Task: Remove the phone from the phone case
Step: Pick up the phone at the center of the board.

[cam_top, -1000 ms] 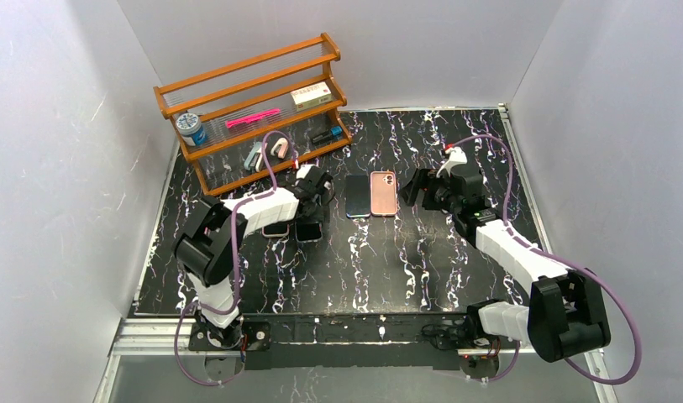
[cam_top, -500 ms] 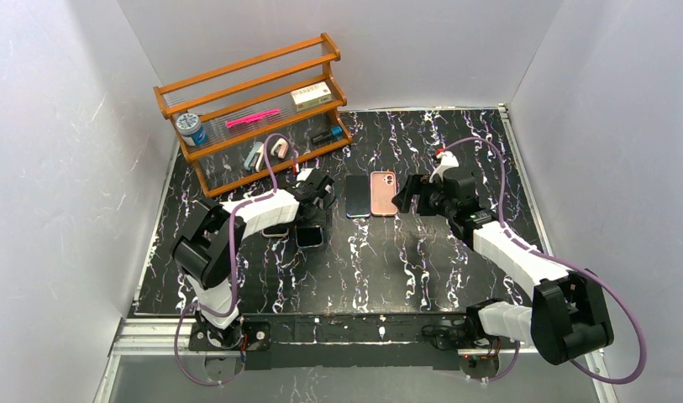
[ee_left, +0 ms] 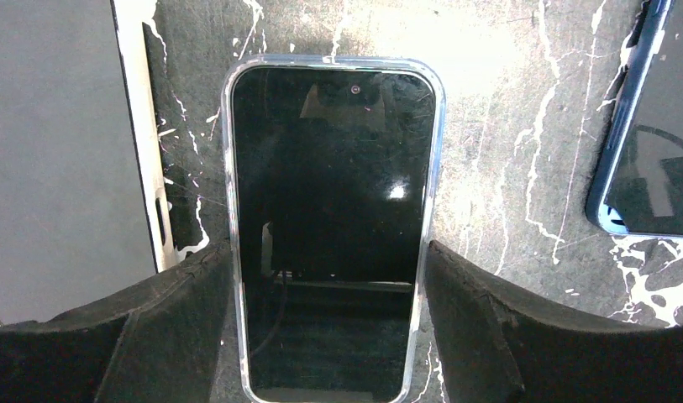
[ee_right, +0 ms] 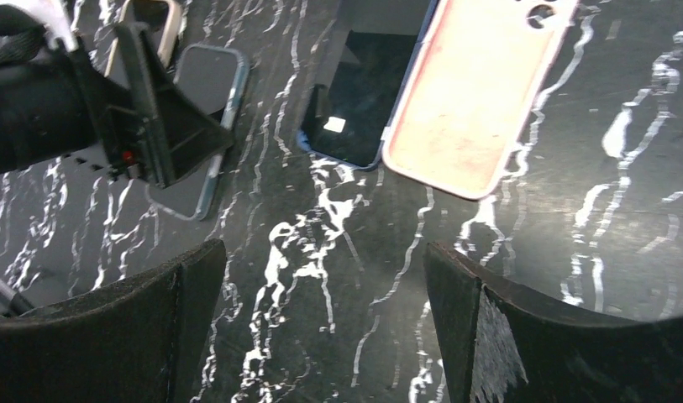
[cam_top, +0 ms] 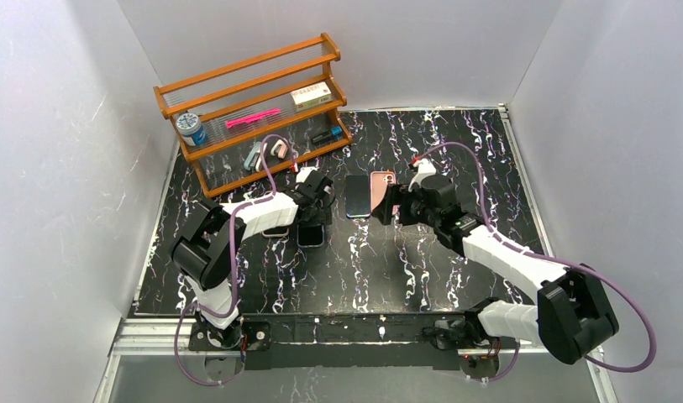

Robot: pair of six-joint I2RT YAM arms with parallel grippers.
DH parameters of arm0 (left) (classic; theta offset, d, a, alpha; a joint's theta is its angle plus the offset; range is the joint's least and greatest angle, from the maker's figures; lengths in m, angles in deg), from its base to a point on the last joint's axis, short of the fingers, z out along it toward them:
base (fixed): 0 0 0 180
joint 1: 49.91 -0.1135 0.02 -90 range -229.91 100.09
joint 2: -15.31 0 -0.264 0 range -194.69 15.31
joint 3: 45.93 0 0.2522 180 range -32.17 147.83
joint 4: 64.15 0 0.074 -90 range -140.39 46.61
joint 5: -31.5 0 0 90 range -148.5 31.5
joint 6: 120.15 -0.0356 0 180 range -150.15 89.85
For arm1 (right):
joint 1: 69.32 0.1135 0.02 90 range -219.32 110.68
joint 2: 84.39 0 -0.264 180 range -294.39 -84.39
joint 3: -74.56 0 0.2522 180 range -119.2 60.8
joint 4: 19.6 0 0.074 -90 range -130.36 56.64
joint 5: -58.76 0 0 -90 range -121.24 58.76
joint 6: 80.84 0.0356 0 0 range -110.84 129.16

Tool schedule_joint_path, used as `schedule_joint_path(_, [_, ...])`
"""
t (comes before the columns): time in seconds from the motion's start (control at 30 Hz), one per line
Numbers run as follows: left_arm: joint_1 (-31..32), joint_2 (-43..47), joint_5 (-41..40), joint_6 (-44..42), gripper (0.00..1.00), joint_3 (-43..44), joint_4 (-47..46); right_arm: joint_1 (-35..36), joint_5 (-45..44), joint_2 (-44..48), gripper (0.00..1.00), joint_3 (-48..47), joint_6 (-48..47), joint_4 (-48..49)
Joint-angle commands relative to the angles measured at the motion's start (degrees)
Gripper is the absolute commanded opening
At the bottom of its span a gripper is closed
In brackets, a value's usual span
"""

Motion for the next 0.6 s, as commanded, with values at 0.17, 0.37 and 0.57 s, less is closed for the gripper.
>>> schedule_joint_path(0.17, [-0.3, 3.9, 9.4, 1.9, 0.2, -6.1, 0.8, 9.8, -2.1, -5.3, 0.94, 0.7, 12.4, 10.3])
schedule_joint_path(0.37, [-0.4, 9.7, 13.2, 5.0, 0.05, -7.7, -3.1, 15.7, -2.5, -9.9, 0.93, 2.2, 18.9, 19.6])
schedule_joint_path(0.57, [-0.4, 13.4, 15.1, 8.3, 0.0, -10.4, -7.3, 17.6, -3.1, -14.5, 0.88, 4.2, 22.8, 25.6])
